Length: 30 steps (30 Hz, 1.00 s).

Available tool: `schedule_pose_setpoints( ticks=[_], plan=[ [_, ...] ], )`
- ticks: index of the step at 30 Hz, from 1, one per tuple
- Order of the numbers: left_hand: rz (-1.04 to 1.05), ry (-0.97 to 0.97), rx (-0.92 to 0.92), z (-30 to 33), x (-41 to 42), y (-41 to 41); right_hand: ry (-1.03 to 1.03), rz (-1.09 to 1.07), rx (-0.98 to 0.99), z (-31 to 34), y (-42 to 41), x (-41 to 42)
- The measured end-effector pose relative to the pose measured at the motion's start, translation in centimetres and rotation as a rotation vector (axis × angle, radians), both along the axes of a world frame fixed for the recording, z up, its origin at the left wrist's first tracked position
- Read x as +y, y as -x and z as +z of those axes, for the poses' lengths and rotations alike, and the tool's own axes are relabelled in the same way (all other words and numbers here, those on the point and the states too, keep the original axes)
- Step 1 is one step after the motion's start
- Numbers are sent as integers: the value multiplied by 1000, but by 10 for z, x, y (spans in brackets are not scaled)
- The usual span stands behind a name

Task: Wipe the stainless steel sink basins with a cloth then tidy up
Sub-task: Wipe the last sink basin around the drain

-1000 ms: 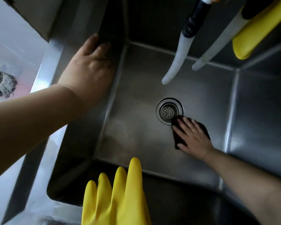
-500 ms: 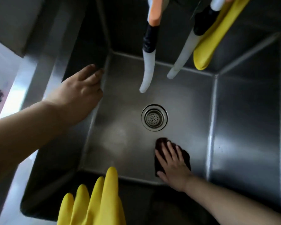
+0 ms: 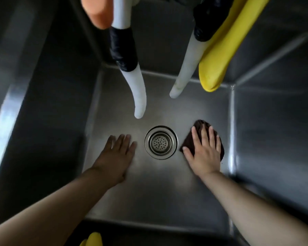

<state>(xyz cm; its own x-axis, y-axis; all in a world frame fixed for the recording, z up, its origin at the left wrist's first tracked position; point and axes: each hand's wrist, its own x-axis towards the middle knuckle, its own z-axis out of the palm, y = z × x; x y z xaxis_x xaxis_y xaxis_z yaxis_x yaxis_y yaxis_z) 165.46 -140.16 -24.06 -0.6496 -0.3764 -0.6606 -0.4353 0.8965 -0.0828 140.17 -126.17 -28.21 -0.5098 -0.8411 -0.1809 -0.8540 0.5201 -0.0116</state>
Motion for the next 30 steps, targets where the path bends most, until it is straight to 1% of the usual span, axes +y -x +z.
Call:
schedule_pose_setpoints(
  ticks=[3,6,8,11,15,17,19,22,23,25,28,30],
  plan=[
    [-46,9,-51,-6,-2,6,35,-69,-6,-5,15,-47],
    [-69,-2,-91,-8,-3,8,70,-19,-13,-11,11,-96],
    [-40,-23,-83,-9,-4,7,100,48,-30,-12,-3,-129],
    [-35,-35,-77,-13,-4,5,93,222,-32,-11,-39,-173],
    [-21,-48,-72,-16,-5,4,228,536,-65,-7,-79,-206],
    [-14,-58,-98,-16,-6,6,257,629,-88,-8,-79,-216],
    [-9,-64,-118,-15,-6,7,266,605,-130,-10,-66,-223],
    [4,-70,-136,-14,-6,8,59,467,-117,-16,-26,-222],
    [10,-67,-139,-13,-5,9,27,411,-113,-17,-10,-217],
    [18,-55,-156,-12,-4,11,76,349,-74,-12,18,-201],
    [19,-41,-175,-9,-1,14,149,338,-48,-4,57,-168],
    [12,-45,-188,-5,-1,16,174,288,-12,-4,83,-144]
  ],
)
